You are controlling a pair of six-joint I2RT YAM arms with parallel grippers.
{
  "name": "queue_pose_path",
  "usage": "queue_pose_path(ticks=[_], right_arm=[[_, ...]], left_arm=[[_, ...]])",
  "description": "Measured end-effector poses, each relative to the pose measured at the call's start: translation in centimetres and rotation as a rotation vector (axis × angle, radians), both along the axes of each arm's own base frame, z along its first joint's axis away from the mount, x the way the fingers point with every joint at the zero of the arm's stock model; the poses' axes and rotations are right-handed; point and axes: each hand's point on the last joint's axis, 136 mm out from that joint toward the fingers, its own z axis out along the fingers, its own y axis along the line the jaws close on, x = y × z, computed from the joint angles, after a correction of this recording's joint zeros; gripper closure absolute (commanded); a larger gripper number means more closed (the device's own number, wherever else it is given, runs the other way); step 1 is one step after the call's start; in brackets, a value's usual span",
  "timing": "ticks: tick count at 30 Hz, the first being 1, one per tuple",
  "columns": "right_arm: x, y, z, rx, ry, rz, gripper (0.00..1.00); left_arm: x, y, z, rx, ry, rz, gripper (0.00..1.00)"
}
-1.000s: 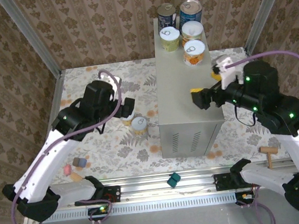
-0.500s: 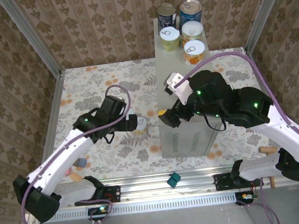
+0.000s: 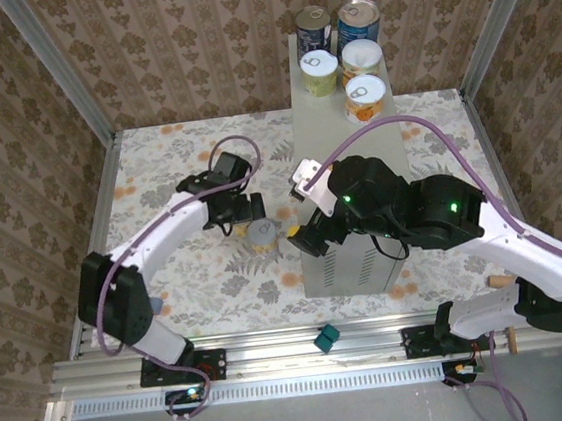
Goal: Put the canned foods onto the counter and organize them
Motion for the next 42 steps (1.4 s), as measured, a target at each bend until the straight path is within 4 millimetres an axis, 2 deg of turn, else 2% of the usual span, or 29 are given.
queue_pose_path(ticks=[5,10,14,25,30,40,42], right_arm=[[-0.1,-0.1,-0.4,0.016,-0.006,0.003,0.0],[-0.4,-0.4,0.2,0.049,-0.019,0.009,0.0],[-0.6,-0.6,0.3,0.057,-0.021,0.012,0.0],[-0.6,-0.1,-0.3,0.059,-0.017,0.024,0.0],[-0.7,0.0,-0.3,0.066,-0.015,0.032,0.0],[-0.9,-0.3,0.3,0.085,-0.023,0.034,0.0],[-0.9,-0.3,0.3,0.087,-0.024,0.034,0.0]], left_arm=[[1.9,0.0,-2.1,0.015,0.048,0.031,0.01],[2.2,0.0,-4.5,0.026,0.109,0.042,0.03],[2.2,-0.1,-5.5,0.024,0.137,0.045,0.03],[2.8,0.0,-6.4,-0.011,0.138,0.061,0.1],[2.5,0.2,-7.0,-0.017,0.154,0.071,0.18],[2.5,0.2,-6.9,-0.02,0.151,0.074,0.33],[2.3,0.4,-6.9,-0.012,0.155,0.071,0.34]])
